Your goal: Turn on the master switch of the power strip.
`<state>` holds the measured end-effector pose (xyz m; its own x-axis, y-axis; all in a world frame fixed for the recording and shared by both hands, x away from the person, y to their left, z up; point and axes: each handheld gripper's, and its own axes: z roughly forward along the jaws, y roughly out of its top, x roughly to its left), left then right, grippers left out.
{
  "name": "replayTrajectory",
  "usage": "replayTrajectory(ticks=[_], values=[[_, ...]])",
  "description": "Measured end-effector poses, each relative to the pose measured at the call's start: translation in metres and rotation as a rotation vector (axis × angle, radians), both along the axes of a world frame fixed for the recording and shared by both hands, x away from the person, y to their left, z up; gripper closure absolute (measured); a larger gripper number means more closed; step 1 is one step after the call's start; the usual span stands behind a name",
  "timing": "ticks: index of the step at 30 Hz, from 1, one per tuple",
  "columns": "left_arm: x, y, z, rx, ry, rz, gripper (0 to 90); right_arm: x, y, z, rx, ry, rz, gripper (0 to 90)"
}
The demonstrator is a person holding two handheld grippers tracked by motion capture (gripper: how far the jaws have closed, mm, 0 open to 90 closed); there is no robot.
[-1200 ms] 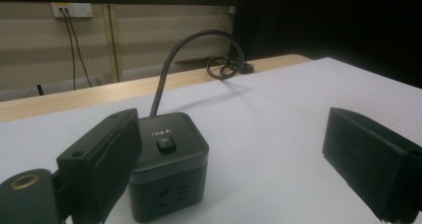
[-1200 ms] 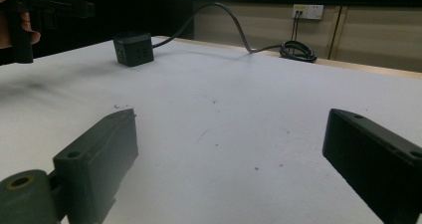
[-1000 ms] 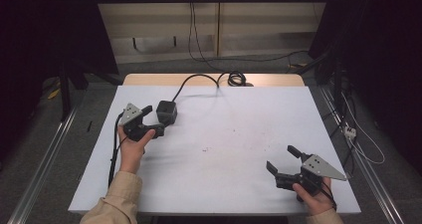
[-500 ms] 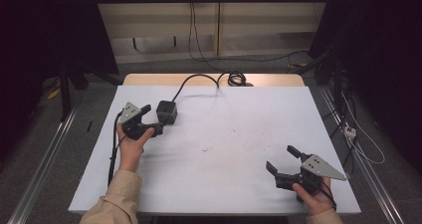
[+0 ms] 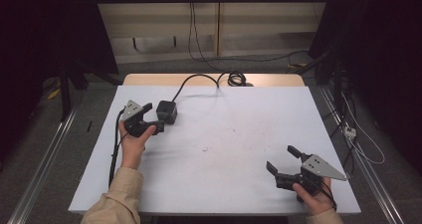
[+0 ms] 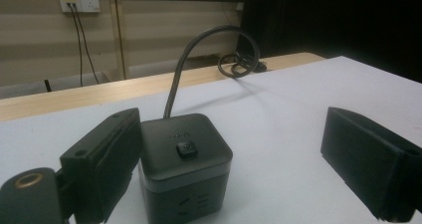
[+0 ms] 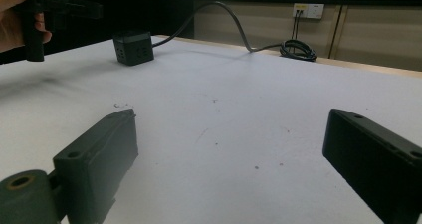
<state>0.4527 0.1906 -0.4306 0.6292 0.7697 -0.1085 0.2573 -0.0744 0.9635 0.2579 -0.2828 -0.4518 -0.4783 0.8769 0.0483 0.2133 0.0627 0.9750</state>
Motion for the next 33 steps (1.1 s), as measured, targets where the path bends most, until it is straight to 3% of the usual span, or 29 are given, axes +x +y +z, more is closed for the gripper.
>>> replayTrajectory(ticks=[17,26,33], values=[[0.0054,0.0019,-0.0013,-0.006,-0.003,0.007,16.3,0.0002,0.0000,-0.0002,0.000,0.001,0.002,6.5],[0.0060,0.0035,-0.0013,0.014,-0.010,0.021,30.7,0.0002,-0.0002,-0.0001,0.000,0.001,0.002,6.5],[0.0067,0.0064,-0.0016,0.028,0.011,0.049,41.4,0.0004,-0.0001,-0.0002,0.002,0.002,0.001,6.5]])
